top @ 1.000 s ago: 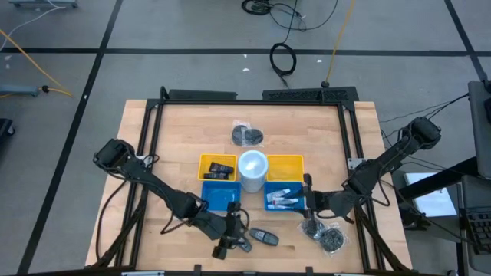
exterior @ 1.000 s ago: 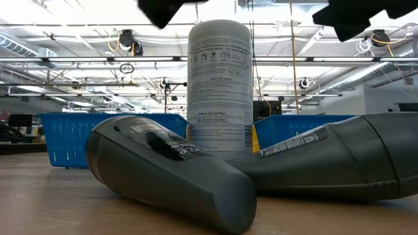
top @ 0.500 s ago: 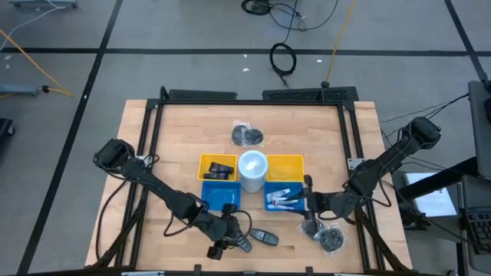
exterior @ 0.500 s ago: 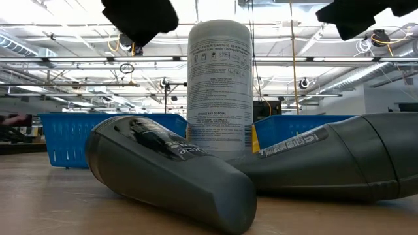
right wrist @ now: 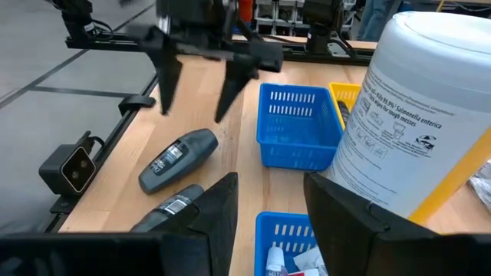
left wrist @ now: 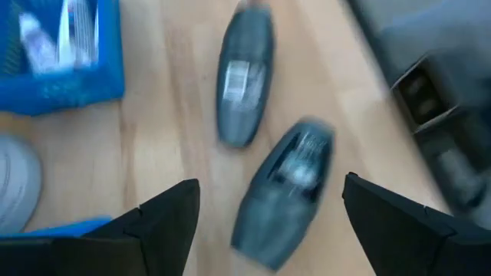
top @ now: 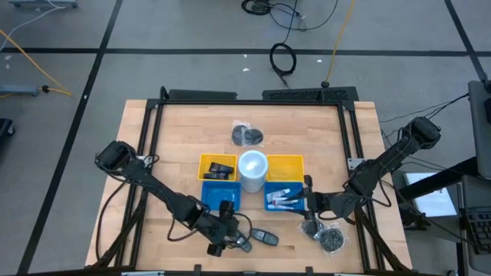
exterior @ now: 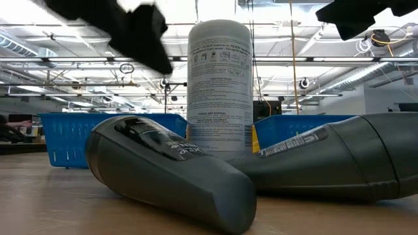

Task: Pick & Place Travel size toiletries
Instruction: Put the deodorant into the right yellow bin

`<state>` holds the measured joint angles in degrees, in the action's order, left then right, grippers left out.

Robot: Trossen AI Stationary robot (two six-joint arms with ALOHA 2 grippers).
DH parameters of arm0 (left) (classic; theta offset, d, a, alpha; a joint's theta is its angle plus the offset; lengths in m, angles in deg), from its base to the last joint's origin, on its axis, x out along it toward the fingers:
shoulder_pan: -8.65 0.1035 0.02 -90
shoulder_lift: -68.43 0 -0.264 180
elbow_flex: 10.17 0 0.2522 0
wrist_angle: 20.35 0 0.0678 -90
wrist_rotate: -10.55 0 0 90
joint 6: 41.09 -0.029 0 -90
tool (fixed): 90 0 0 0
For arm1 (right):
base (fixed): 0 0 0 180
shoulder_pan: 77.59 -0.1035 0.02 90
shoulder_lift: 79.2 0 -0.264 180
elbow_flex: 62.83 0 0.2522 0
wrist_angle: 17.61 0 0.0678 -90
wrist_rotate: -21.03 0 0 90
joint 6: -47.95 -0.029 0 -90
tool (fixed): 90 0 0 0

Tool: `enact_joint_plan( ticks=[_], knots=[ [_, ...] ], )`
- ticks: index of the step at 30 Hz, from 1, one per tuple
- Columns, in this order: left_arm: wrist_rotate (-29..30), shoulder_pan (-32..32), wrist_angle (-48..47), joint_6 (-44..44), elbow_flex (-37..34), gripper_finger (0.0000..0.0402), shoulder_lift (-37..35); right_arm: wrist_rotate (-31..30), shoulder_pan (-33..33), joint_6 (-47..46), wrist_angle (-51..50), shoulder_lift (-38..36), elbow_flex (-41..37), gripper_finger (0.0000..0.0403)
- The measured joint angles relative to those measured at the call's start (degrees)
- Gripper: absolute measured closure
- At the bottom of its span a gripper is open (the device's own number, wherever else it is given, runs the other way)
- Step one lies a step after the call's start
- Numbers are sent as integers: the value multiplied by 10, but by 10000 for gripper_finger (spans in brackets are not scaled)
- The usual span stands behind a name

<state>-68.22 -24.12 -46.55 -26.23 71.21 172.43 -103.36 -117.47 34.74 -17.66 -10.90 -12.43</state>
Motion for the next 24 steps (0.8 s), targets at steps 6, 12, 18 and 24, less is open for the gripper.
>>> enact_joint_plan(
  ticks=[6,12,18,24],
  knots=[
    [3,1,4,-11,0,102,39,0,0,3,2,0,0,257],
    [-23,0,1,-15,0,126,57,0,0,2,2,0,0,257],
    [-37,1,2,-16,0,127,64,1,0,2,2,0,0,257],
    [-37,0,7,-34,0,124,64,1,0,2,2,0,0,257]
  ],
)
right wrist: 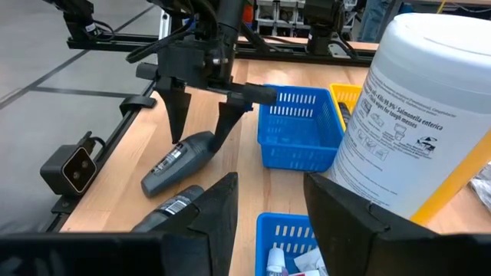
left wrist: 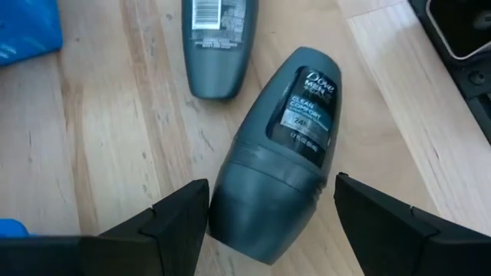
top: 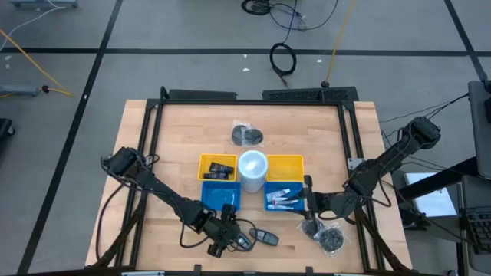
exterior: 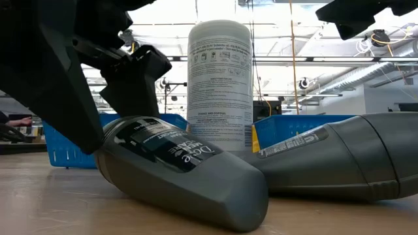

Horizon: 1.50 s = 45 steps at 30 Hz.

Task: Pick & Place Travel size toiletries
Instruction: Put the deodorant into the right yellow bin

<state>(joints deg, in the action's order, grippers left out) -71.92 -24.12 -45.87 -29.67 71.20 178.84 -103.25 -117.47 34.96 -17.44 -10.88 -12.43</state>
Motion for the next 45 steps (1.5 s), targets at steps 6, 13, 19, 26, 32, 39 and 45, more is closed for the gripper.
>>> enact_joint_plan(
  ticks=[6,13,19,26,32,39,45],
  knots=[
    [0,0,4,-13,0,124,17,0,0,0,0,0,0,257],
    [3,-5,46,-37,0,124,38,1,0,0,1,0,0,257],
    [18,-5,50,-53,0,127,38,1,0,0,0,0,0,257],
    [30,-6,41,-57,0,182,38,1,0,0,0,0,0,257],
    [30,-6,46,-56,0,218,38,1,0,0,0,0,0,257],
    [33,-15,46,-55,0,218,35,1,0,0,0,0,0,257],
    [82,-32,47,-49,0,218,10,1,0,0,0,0,0,257]
  ],
)
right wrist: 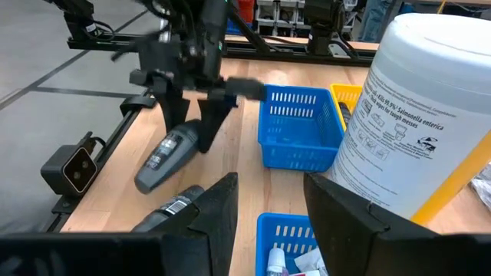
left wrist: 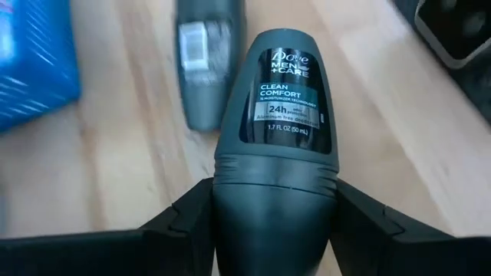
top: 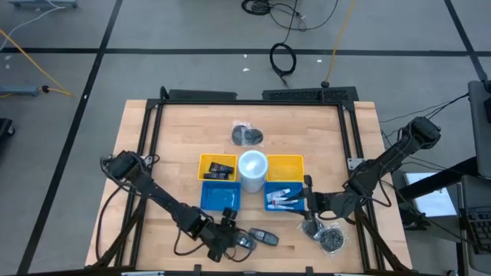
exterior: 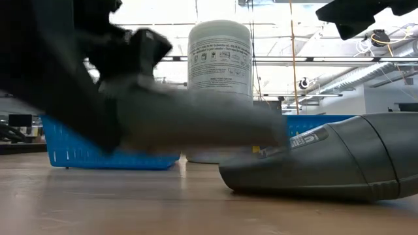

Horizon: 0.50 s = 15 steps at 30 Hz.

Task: Pick & Place Travel size toiletries
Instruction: Put the deodorant into the right yellow bin

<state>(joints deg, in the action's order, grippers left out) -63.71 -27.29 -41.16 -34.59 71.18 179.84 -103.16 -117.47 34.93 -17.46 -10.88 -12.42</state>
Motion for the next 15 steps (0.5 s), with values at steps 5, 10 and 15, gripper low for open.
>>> enact_joint_plan(
  ticks=[5,10,15],
  knots=[
    [71,-13,1,-2,0,218,-42,0,0,0,0,0,0,257],
    [189,-21,-3,-17,0,218,-85,0,0,0,4,0,0,257],
    [307,-18,11,-63,0,218,-108,0,0,0,25,0,0,257]
  ],
)
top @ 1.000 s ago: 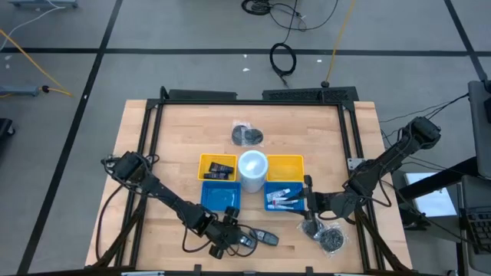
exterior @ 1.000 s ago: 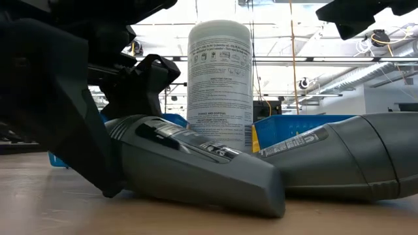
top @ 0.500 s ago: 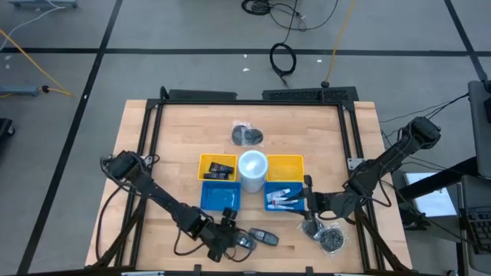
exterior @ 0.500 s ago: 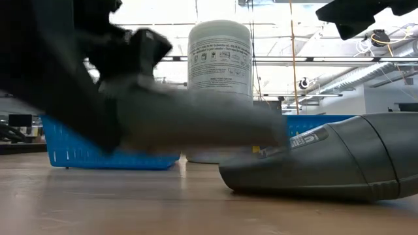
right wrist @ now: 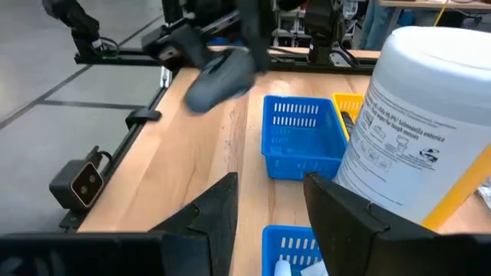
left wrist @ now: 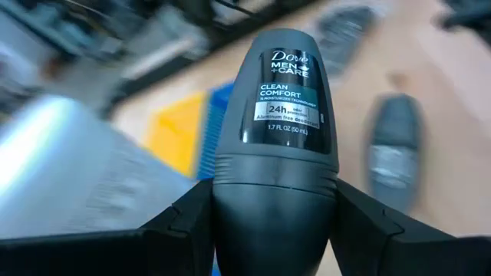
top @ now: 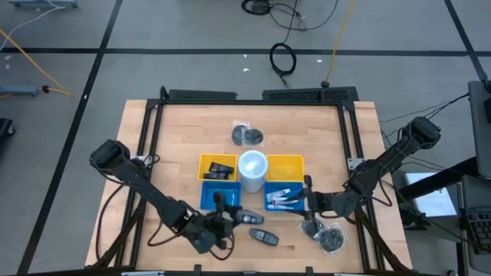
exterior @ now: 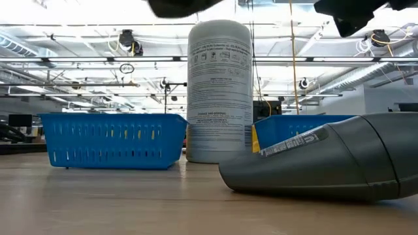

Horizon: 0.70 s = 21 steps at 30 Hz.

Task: Pick & Place Travel size toiletries
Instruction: Put the deodorant into the right yellow bin

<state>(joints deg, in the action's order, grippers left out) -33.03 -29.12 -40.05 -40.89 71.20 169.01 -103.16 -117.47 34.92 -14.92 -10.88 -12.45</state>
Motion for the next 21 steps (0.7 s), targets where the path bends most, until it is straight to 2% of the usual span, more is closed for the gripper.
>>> enact_joint_plan(
  ticks=[4,11,21],
  knots=[
    [65,9,38,-46,0,218,-6,0,0,0,23,0,0,257],
    [84,32,112,-99,0,218,-6,-1,0,1,76,0,0,257],
    [159,44,192,-192,0,218,-6,-1,22,2,179,0,0,257]
  ],
)
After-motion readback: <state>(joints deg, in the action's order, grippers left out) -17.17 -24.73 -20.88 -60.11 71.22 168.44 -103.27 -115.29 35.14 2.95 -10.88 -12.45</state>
